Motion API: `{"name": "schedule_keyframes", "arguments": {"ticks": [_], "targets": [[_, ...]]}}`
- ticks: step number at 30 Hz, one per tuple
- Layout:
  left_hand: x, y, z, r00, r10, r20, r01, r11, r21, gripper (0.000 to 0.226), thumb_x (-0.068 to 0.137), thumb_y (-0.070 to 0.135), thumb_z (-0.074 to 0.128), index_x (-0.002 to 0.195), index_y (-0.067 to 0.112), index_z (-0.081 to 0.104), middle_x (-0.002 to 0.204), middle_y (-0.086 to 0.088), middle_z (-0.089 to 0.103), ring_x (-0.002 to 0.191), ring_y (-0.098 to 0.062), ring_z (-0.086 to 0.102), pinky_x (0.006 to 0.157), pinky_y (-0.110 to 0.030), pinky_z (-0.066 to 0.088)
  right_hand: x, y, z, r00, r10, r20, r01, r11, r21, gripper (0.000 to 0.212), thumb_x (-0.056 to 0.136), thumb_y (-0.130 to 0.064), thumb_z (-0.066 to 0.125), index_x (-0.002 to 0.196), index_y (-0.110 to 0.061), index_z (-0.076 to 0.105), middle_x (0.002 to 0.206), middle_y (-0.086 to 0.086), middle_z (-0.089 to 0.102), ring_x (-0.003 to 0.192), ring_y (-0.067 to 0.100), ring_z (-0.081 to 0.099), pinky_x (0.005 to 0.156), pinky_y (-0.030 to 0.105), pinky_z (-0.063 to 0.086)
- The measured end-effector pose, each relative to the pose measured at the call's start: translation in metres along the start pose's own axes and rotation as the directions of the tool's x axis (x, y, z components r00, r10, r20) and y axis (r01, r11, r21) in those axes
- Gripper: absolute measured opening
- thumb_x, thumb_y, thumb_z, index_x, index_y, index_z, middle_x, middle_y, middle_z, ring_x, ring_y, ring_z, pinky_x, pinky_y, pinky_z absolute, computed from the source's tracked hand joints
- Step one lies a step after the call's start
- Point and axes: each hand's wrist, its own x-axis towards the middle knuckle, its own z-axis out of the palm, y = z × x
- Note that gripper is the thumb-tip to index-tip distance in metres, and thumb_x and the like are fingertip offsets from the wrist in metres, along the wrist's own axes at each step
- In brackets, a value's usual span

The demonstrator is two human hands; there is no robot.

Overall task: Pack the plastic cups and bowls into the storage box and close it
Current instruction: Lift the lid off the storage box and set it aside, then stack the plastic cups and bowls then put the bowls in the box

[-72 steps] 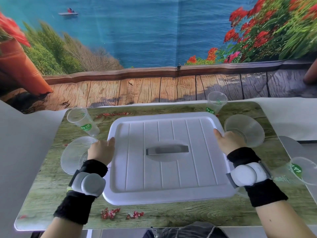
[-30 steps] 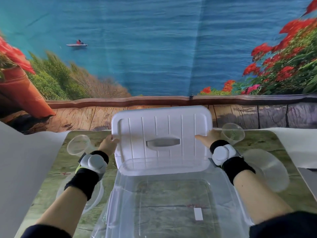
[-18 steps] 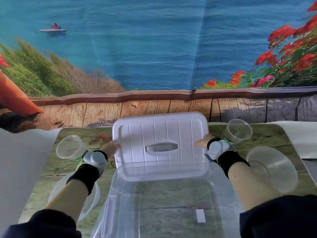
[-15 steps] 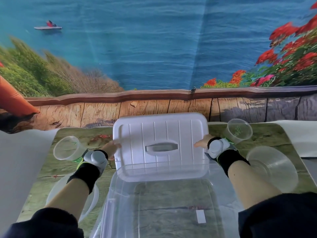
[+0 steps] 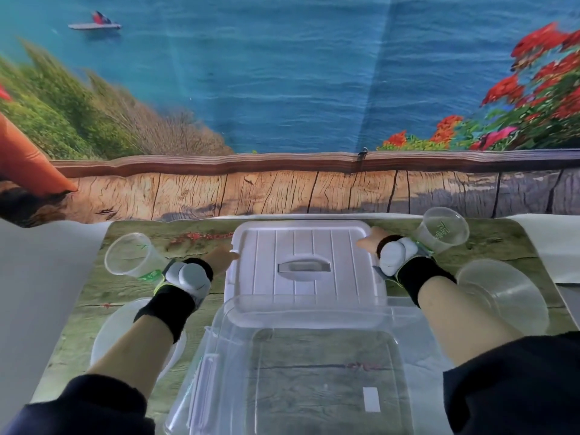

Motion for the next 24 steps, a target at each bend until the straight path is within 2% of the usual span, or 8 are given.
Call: {"name": "schedule_keyframes", "arguments": {"ticks": [2,5,7,9,13,16,18,24], "targets": [[-0.02,0.005,-0.003,0.999,0.044,-0.003,-0.044,0.999,0.0,0.04,0.093,0.001,0.039,0.132,-0.007,0.042,0.13,-0.026,0.053,0.118,-0.027,0.058,0.099,-0.033,0.045,-0.009,-0.012,-0.001,0.996,-0.086,-0.015,0.087,0.994,0.06,0.052,0.094,-0.028,0.047,0.136,0.001,0.04,0.134,0.022,0.051,0.119,0.036,0.053,0.084,0.031,0.042],[-0.054,0.001,-0.005,0.986,0.166,0.007,-0.165,0.983,-0.086,0.038,0.093,-0.009,0.031,0.129,-0.01,0.043,0.093,-0.019,0.062,0.062,-0.003,0.067,0.058,-0.011,0.051,-0.032,-0.034,0.009,0.969,-0.242,-0.049,0.244,0.969,0.034,0.047,0.092,-0.026,0.049,0.126,0.007,0.051,0.127,0.026,0.057,0.115,0.038,0.056,0.096,0.04,0.047],[-0.074,-0.013,-0.01,0.979,0.199,-0.034,-0.201,0.975,-0.09,0.037,0.094,-0.004,0.033,0.128,-0.005,0.048,0.091,-0.014,0.062,0.06,-0.011,0.063,0.051,-0.011,0.05,-0.047,-0.049,0.021,0.943,-0.331,0.003,0.331,0.943,0.042,0.036,0.092,-0.02,0.049,0.103,0.014,0.057,0.101,0.03,0.062,0.1,0.041,0.057,0.077,0.036,0.048],[-0.092,-0.035,-0.015,0.977,0.195,-0.089,-0.205,0.971,-0.124,0.035,0.094,-0.001,0.035,0.124,-0.001,0.052,0.088,-0.009,0.062,0.067,-0.018,0.061,0.056,-0.015,0.052,-0.068,-0.067,0.034,0.922,-0.381,0.065,0.382,0.924,-0.002,0.03,0.091,-0.016,0.049,0.09,0.013,0.056,0.088,0.032,0.055,0.088,0.041,0.05,0.061,0.03,0.034],[-0.133,-0.091,-0.017,0.968,0.145,-0.204,-0.195,0.947,-0.253,0.029,0.093,0.002,0.037,0.111,0.004,0.059,0.082,-0.003,0.066,0.071,-0.021,0.062,0.07,-0.029,0.05,-0.096,-0.099,0.073,0.87,-0.483,0.097,0.487,0.873,-0.025,0.041,0.089,-0.015,0.049,0.115,0.017,0.056,0.123,0.035,0.054,0.109,0.045,0.055,0.082,0.039,0.047],[-0.161,-0.145,-0.009,0.959,0.048,-0.278,-0.156,0.911,-0.381,0.025,0.09,-0.001,0.04,0.096,0.004,0.063,0.071,-0.004,0.067,0.065,-0.025,0.06,0.068,-0.033,0.049,-0.12,-0.128,0.105,0.818,-0.559,0.136,0.571,0.817,-0.08,0.029,0.087,-0.009,0.045,0.074,0.01,0.062,0.078,0.033,0.056,0.072,0.045,0.051,0.068,0.039,0.046],[-0.177,-0.181,-0.002,0.951,-0.034,-0.308,-0.115,0.884,-0.454,0.026,0.087,-0.002,0.042,0.088,0.008,0.065,0.059,0.002,0.069,0.06,-0.025,0.06,0.065,-0.032,0.048,-0.131,-0.148,0.129,0.783,-0.596,0.178,0.621,0.767,-0.162,0.036,0.088,-0.008,0.043,0.052,-0.002,0.041,0.056,0.019,0.036,0.052,0.032,0.033,0.052,0.031,0.033],[-0.212,-0.268,0.033,0.912,-0.282,-0.297,0.061,0.81,-0.583,0.027,0.087,-0.003,0.039,0.086,0.007,0.065,0.065,-0.006,0.067,0.055,-0.024,0.06,0.056,-0.027,0.045,-0.143,-0.19,0.196,0.771,-0.558,0.306,0.631,0.605,-0.487,0.038,0.088,-0.006,0.043,0.052,-0.012,0.032,0.054,0.004,0.034,0.049,0.02,0.032,0.051,0.023,0.03]]}}
